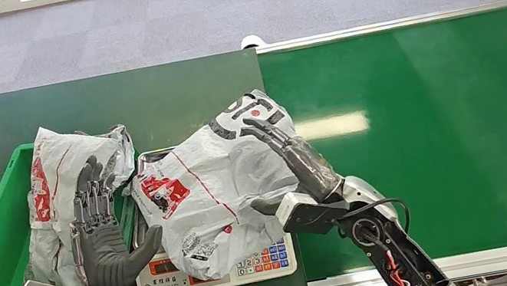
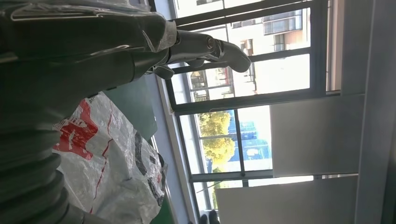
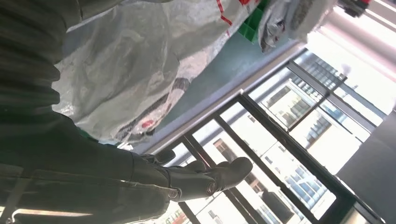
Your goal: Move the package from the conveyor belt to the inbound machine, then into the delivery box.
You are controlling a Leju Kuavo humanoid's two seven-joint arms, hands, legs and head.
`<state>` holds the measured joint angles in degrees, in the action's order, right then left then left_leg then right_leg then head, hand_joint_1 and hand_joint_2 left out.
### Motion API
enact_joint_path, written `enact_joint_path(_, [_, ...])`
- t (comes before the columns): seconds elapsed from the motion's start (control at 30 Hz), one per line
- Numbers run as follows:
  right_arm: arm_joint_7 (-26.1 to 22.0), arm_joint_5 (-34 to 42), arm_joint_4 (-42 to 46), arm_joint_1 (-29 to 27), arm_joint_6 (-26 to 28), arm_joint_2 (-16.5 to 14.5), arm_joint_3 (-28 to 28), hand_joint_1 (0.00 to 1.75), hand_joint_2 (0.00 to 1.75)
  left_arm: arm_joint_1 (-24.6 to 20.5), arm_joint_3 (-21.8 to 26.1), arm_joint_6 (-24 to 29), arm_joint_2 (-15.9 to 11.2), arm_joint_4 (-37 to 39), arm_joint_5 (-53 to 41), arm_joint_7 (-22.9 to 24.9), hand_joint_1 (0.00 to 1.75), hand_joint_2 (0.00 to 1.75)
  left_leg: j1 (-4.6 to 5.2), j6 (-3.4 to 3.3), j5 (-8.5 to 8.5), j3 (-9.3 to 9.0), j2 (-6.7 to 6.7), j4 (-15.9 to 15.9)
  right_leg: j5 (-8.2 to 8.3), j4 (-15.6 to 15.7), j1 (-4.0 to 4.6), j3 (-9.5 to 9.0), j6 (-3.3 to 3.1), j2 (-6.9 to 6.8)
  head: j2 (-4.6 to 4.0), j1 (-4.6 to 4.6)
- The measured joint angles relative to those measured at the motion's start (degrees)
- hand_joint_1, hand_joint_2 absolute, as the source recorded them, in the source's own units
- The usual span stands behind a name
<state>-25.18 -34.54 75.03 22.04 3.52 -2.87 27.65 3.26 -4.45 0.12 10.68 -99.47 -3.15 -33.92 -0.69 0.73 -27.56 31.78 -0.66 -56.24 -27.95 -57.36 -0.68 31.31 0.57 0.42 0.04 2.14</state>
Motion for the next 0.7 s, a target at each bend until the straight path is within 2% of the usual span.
enact_joint_path(0.27, [-2.5, 2.6, 8.3, -3.7, 2.1, 1.7, -4.1, 0.00, 1.75, 0.1, -0.2, -0.3, -0.5, -0.3, -0.7, 0.3, 0.00, 1.75, 0.00, 0.00, 0.00, -0.01, 0.00, 0.0, 0.00, 0.0, 0.00, 0.00, 0.00, 0.00, 0.00, -0.01])
enact_joint_path(0.43, [-3.3, 2.6, 11.4, -5.1, 7.4, 1.8, -6.2, 0.00, 1.75, -0.7, -2.2, -0.7, -0.9, 0.0, -5.7, 5.7, 0.00, 1.75, 0.00, 0.00, 0.00, -0.01, 0.01, 0.0, 0.00, 0.0, 0.00, 0.00, 0.00, 0.00, 0.00, -0.01])
enact_joint_path(0.53, [-3.1, 3.5, 12.8, -6.1, 8.9, 1.7, -7.6, 0.00, 1.75, -2.5, -4.5, 1.5, -1.3, 1.4, -14.7, 11.4, 0.00, 1.75, 0.01, 0.00, 0.00, -0.02, 0.00, 0.0, 0.00, 0.0, -0.01, -0.01, 0.00, -0.01, 0.00, -0.02])
enact_joint_path(0.63, [-3.1, 4.1, 14.5, -7.0, 9.3, 1.1, -9.1, 0.00, 1.75, -5.4, -7.7, 8.9, -1.5, 4.1, -28.7, 15.7, 0.00, 1.75, 0.01, 0.00, 0.01, -0.03, -0.01, 0.0, 0.01, 0.0, -0.02, -0.03, 0.01, 0.00, -0.01, 0.00])
enact_joint_path(0.7, [-3.2, 4.2, 15.5, -7.4, 9.3, 0.8, -9.8, 0.00, 1.75, -7.4, -9.8, 12.1, -1.5, 6.0, -34.1, 17.3, 0.00, 1.75, 0.01, 0.00, 0.01, -0.04, -0.01, 0.0, 0.02, 0.0, -0.02, -0.03, 0.01, 0.00, -0.01, 0.00])
